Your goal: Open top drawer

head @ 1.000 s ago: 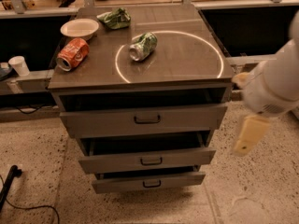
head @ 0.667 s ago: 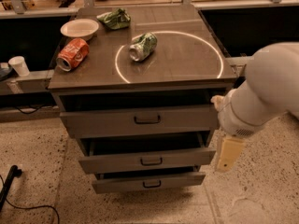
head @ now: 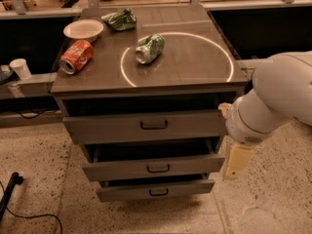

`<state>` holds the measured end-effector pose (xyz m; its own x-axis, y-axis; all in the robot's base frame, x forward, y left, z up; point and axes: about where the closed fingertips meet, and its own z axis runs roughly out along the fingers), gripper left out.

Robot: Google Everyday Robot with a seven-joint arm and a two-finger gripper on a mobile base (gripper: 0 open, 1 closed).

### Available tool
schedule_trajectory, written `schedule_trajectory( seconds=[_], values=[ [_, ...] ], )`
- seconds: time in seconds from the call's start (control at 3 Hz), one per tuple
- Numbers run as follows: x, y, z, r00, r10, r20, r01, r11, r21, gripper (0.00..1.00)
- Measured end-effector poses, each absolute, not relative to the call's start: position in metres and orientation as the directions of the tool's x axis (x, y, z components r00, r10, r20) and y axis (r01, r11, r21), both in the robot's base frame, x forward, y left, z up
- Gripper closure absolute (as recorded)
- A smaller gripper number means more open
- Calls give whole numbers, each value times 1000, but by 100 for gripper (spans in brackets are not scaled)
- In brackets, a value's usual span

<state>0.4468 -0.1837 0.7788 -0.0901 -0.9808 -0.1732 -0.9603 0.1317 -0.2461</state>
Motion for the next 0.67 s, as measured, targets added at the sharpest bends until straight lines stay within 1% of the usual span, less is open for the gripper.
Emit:
schedule_trajectory(
  seconds=[0.33, 0.67],
  values=[
    [471, -190, 752, -74, -974, -212, -958, 129, -258, 0],
    [508, -189, 719, -30, -973, -229, -950, 99, -297, 0]
  ],
)
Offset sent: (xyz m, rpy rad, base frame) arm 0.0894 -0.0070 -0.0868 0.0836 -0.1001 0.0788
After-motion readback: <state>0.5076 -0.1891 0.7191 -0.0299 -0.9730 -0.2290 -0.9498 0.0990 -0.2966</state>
